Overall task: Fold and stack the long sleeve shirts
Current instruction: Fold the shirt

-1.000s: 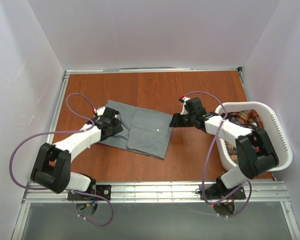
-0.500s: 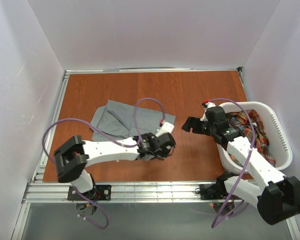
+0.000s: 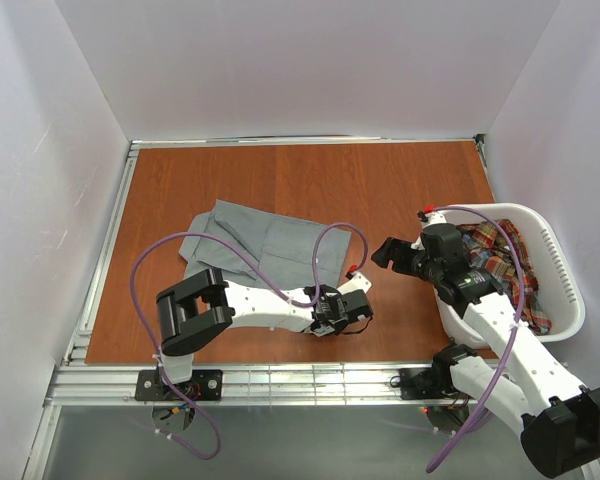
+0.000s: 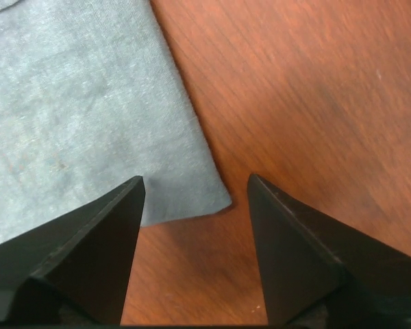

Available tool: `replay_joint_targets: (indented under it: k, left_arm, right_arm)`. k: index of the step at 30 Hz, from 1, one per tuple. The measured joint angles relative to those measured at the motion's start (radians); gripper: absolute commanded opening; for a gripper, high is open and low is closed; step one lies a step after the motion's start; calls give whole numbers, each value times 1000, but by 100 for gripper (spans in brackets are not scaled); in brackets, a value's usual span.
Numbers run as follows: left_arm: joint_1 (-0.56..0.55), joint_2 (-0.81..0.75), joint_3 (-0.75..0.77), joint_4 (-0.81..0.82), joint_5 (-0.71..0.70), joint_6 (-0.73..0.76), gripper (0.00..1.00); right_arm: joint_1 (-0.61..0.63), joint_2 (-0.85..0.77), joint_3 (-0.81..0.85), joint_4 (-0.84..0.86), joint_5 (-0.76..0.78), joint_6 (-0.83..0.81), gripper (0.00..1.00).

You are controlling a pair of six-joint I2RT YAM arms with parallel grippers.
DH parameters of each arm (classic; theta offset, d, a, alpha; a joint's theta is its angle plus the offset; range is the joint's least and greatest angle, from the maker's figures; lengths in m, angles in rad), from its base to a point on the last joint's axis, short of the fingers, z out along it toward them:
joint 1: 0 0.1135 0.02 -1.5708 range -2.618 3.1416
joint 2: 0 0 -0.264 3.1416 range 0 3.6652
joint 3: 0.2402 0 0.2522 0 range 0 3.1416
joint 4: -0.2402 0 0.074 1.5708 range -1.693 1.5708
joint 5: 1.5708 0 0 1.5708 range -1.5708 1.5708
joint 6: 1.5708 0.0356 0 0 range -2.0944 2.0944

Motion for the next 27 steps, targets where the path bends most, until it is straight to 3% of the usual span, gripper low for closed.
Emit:
replay_joint_targets:
  k: [5, 6, 8, 10, 17, 27]
  left_arm:
    - [-2, 16, 9, 4, -2, -1, 30]
    - [-2, 17, 9, 4, -2, -3, 20]
    - [-2, 17, 8, -1, -3, -6, 8]
    - [-2, 17, 8, -9, -6, -7, 0]
    - [13, 6, 8, -40, -11, -21, 0]
    - [51, -181, -2, -46, 46, -61, 0]
  right_arm:
    - [-2, 1, -14, 0, 1, 10, 95]
    - [-3, 3, -19, 0, -2, 12, 95]
    - [-5, 4, -37, 13, -13, 20, 94]
    - [-5, 4, -73, 53, -48, 39, 93]
    - [-5, 43, -191, 233, -190, 126, 93]
    - [7, 242, -276, 610, -340, 317, 94]
